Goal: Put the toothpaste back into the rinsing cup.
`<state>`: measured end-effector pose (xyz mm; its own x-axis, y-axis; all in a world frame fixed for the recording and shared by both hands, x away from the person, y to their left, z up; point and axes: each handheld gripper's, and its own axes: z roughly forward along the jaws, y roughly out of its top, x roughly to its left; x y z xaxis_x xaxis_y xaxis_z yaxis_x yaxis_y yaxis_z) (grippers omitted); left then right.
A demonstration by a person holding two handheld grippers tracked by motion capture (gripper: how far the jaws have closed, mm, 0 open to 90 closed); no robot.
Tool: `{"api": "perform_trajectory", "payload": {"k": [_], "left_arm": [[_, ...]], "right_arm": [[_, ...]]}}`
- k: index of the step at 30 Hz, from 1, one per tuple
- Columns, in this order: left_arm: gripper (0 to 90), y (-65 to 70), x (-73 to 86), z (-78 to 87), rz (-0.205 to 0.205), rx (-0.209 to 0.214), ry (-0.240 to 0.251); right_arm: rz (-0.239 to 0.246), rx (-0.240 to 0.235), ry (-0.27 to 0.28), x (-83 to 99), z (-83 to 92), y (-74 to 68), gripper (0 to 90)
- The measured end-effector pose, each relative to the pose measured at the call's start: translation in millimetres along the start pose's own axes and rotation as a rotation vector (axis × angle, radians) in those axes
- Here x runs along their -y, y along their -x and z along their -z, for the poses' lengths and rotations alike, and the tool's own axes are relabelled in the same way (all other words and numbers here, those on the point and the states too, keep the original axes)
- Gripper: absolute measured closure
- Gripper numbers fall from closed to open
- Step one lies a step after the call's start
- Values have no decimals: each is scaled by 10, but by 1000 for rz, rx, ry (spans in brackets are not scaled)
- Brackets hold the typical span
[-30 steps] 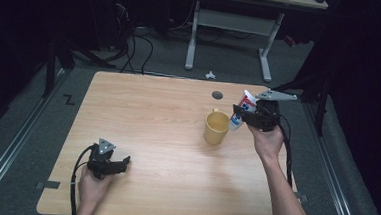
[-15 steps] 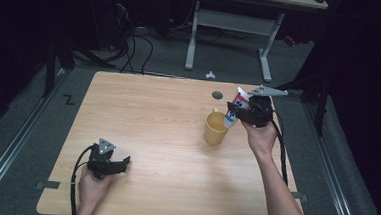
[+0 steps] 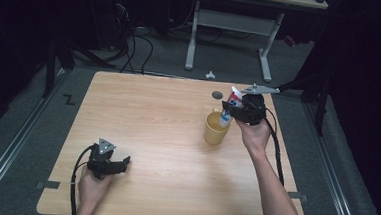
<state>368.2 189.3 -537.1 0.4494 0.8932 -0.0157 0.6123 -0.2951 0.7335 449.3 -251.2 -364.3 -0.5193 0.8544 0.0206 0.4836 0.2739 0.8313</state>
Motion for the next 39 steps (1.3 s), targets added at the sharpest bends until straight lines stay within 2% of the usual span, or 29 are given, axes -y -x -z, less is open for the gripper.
{"api": "perform_trajectory", "payload": {"k": [20, 35, 39], "left_arm": [[191, 1, 0, 0, -4, 3, 0], [191, 2, 0, 1, -5, 4, -1], [191, 1, 0, 1, -5, 4, -1]], "right_arm": [[26, 15, -50, 42, -245, -63, 675], [17, 28, -93, 117, -418, -66, 675], [-2, 29, -108, 188, -481, -43, 675]]}}
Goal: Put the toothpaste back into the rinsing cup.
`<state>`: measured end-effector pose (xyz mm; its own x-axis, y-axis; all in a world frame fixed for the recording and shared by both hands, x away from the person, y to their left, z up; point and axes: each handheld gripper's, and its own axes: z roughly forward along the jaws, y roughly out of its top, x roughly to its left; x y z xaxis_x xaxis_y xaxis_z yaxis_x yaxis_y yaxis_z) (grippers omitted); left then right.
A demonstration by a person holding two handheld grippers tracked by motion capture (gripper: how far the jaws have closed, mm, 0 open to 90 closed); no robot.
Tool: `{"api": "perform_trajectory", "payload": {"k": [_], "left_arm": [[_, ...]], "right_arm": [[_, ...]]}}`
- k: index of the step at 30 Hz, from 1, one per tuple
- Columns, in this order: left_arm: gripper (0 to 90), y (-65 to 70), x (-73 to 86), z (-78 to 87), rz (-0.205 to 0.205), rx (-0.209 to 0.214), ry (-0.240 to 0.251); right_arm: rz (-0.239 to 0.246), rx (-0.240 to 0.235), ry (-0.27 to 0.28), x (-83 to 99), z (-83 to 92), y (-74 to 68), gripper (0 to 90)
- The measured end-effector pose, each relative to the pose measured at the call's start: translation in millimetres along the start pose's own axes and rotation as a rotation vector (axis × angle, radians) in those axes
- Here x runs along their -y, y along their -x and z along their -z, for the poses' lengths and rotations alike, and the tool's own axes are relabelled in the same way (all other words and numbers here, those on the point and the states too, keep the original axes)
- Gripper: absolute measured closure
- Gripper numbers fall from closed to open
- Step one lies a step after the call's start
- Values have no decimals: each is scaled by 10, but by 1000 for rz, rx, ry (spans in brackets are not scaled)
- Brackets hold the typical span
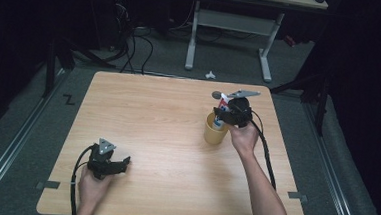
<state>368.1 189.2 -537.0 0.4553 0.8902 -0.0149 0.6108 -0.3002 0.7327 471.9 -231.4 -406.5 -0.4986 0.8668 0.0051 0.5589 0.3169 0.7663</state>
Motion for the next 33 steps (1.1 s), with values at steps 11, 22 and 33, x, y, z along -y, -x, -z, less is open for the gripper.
{"api": "perform_trajectory", "payload": {"k": [11, 22, 33], "left_arm": [[191, 0, 0, 0, 0, 0, 0], [191, 0, 0, 0, 0, 0, 0], [191, 0, 0, 0, 0, 0, 0]], "right_arm": [[-8, -5, -7, 52, -74, -3, 676], [-12, 3, -35, 117, -150, 16, 675], [-2, 9, -57, 151, -225, -4, 676]]}}
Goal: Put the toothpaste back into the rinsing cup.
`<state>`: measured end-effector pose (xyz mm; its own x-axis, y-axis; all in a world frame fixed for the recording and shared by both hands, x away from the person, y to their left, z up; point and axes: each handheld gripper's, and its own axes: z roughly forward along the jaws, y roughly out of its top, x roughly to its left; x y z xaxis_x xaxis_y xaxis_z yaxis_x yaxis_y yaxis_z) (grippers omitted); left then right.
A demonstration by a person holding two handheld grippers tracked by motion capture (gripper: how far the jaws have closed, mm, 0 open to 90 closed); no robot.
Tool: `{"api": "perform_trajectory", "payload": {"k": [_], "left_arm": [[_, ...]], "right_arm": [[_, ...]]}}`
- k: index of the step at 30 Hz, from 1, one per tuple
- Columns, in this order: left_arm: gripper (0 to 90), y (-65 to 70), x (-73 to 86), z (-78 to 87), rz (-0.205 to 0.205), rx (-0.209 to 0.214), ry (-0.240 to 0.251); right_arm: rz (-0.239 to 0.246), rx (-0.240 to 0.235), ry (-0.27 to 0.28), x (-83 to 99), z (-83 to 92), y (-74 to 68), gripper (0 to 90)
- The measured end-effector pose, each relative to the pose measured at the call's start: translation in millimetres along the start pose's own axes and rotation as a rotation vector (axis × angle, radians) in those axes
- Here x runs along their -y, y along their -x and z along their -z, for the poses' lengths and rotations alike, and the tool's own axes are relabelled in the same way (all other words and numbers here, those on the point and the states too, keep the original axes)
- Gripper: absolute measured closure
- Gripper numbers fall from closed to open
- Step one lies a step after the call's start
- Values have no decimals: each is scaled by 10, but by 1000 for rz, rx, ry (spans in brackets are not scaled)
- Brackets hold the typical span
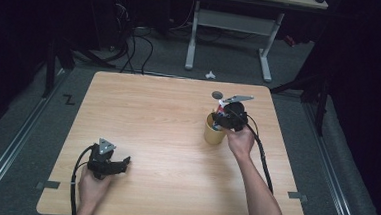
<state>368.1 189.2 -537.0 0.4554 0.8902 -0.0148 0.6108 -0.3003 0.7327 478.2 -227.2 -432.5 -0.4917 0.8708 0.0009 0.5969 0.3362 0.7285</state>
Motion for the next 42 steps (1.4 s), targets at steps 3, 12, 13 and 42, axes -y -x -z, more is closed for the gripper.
{"api": "perform_trajectory", "payload": {"k": [3, 12, 13, 42], "left_arm": [[191, 0, 0, 0, 0, 0, 0], [191, 1, 0, 0, 0, 0, 0], [191, 0, 0, 0, -1, 0, 0], [191, 1, 0, 0, -1, 1, 0]], "right_arm": [[-1, 0, -3, 4, -14, -5, 676], [-2, 3, -19, 16, -65, -13, 675], [-1, 9, -23, 17, -69, -16, 675], [-10, 8, 0, 17, -10, -9, 487]]}}
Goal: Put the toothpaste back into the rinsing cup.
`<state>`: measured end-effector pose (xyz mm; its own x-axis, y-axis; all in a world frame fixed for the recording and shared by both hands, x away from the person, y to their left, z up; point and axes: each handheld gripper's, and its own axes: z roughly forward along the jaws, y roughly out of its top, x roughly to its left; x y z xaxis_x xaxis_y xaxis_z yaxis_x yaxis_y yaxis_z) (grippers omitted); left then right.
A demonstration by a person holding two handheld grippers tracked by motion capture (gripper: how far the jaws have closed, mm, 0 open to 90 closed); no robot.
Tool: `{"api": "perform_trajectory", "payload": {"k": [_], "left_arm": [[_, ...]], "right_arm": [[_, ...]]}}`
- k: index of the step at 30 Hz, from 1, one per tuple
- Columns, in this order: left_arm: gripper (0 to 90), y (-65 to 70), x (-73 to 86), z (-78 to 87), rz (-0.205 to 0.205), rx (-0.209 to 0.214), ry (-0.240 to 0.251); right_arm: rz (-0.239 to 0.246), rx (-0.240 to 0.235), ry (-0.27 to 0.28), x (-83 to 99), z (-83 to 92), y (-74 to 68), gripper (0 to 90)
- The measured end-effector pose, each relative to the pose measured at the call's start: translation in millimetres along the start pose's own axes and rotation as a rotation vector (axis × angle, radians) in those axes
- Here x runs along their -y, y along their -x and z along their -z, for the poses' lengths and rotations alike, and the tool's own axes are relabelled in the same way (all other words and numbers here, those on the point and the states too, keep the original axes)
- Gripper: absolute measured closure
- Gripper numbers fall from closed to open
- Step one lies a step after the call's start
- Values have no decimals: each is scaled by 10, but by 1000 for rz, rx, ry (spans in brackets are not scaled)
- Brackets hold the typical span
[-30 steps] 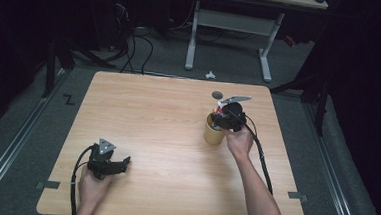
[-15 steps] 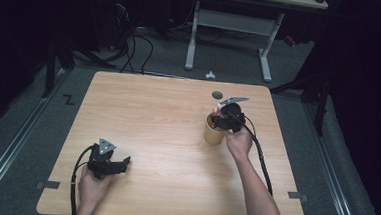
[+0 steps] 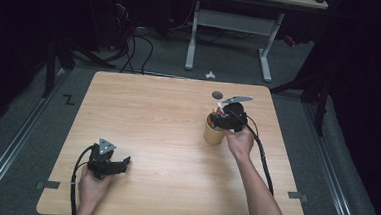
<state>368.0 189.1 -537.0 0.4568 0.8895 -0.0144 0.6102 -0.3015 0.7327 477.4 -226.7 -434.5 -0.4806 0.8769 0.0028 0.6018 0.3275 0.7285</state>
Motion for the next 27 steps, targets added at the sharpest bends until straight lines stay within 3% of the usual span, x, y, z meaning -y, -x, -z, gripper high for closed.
{"api": "perform_trajectory", "payload": {"k": [9, 27], "left_arm": [[191, 1, 0, -1, 1, 0, 1], [194, -3, 0, -1, 2, 1, 2]], "right_arm": [[10, 10, 56, -32, 183, -7, 451], [2, 26, 109, -42, 506, 22, 456]]}}
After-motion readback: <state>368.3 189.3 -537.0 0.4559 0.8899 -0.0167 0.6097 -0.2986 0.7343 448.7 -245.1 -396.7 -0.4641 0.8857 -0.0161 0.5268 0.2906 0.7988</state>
